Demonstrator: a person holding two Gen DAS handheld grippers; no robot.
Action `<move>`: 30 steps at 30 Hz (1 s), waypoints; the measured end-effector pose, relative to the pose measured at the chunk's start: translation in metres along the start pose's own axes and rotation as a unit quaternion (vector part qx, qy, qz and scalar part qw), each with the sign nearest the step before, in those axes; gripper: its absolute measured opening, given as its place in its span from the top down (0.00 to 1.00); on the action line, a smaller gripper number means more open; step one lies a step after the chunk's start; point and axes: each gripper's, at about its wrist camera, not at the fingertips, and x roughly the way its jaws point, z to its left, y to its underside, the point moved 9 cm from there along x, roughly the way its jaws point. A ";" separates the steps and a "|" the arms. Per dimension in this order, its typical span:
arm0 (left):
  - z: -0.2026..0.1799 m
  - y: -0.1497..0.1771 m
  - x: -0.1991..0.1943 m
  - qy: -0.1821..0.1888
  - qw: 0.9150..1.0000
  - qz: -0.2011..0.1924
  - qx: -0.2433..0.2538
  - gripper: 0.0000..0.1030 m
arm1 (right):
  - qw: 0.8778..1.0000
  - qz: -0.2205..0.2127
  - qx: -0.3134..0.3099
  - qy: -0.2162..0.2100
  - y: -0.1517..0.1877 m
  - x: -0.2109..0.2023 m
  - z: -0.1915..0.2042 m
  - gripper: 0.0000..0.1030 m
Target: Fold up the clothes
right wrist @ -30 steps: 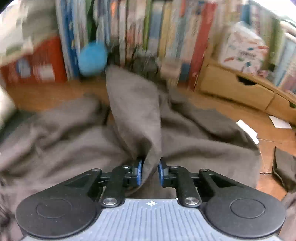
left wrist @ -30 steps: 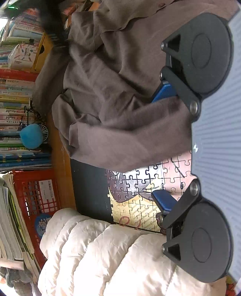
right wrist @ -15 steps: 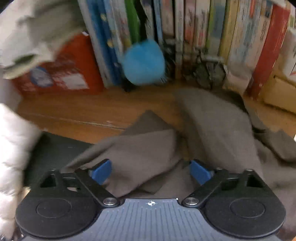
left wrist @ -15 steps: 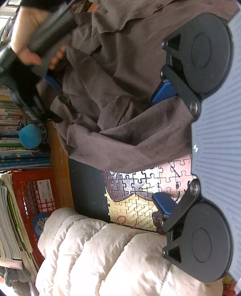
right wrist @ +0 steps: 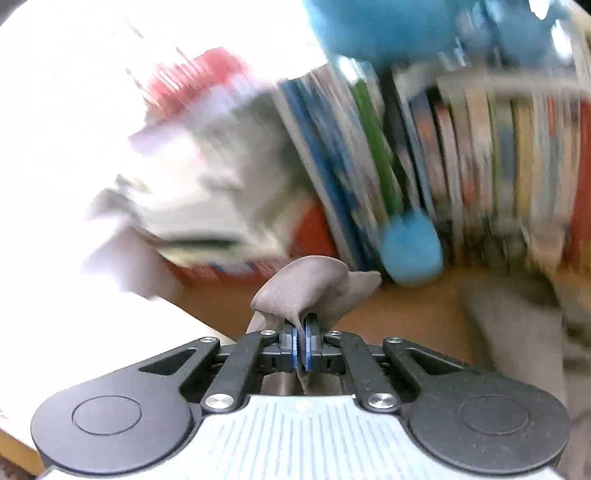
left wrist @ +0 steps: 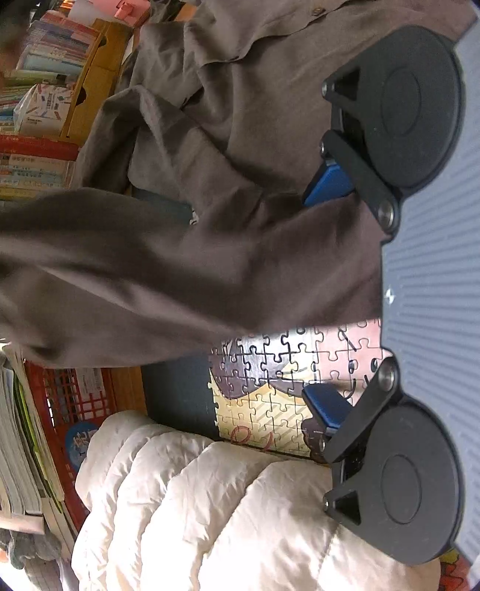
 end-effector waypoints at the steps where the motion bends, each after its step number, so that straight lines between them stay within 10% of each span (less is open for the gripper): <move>1: -0.001 -0.002 -0.004 0.012 1.000 -0.002 -0.011 0.02 | 1.000 -0.019 -0.008 -0.014 -0.009 -0.020 0.006 0.94; 7: -0.037 -0.034 -0.043 0.159 0.984 -0.060 -0.056 0.02 | 0.993 -0.087 -0.053 -0.052 -0.041 -0.103 0.037 0.94; 15: -0.015 -0.026 -0.011 -0.028 0.996 -0.052 -0.072 0.03 | 0.987 -0.119 -0.105 -0.009 -0.018 -0.178 0.011 0.94; 25: 0.012 0.024 -0.015 -0.049 0.997 -0.010 -0.051 0.03 | 0.991 0.084 -0.024 0.106 0.212 -0.187 -0.152 0.89; 30: 0.004 0.021 -0.038 -0.049 0.998 -0.028 -0.015 0.04 | 0.980 0.128 -0.013 0.152 0.254 -0.201 -0.174 0.26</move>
